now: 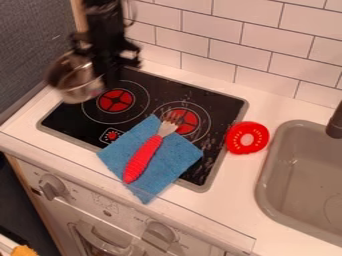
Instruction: Moved the silver pot to the lower left side burner
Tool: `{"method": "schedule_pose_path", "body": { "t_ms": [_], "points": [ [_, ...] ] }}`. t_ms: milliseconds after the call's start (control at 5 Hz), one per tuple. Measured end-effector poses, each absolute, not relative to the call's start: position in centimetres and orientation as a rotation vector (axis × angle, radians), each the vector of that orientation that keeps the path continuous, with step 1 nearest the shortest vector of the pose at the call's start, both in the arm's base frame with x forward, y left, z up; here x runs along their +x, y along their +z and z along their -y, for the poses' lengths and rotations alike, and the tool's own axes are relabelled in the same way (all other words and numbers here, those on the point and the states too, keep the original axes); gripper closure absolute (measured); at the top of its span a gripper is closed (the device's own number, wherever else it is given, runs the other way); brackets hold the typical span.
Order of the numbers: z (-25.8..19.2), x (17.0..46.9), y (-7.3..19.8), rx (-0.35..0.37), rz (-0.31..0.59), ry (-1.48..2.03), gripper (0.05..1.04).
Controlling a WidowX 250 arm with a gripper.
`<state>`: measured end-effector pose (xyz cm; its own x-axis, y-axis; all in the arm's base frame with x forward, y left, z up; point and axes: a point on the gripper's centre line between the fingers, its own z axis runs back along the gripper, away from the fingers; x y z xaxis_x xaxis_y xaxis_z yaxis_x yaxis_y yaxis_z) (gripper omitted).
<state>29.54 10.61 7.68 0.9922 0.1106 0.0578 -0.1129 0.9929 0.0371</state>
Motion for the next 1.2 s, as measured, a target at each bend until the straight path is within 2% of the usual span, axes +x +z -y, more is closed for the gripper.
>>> {"method": "schedule_pose_path", "body": {
  "t_ms": [200, 600, 1000, 1200],
  "points": [
    [-10.5, 28.2, 6.2, 0.038, 0.026, 0.11, 1.007],
    [-11.4, 25.8, 3.0, 0.077, -0.064, 0.119, 1.009],
    [-10.3, 25.3, 1.8, 0.086, -0.108, 0.096, 0.982],
    [-9.8, 25.6, 2.0, 0.089, -0.111, 0.09, 0.824]
  ]
}}
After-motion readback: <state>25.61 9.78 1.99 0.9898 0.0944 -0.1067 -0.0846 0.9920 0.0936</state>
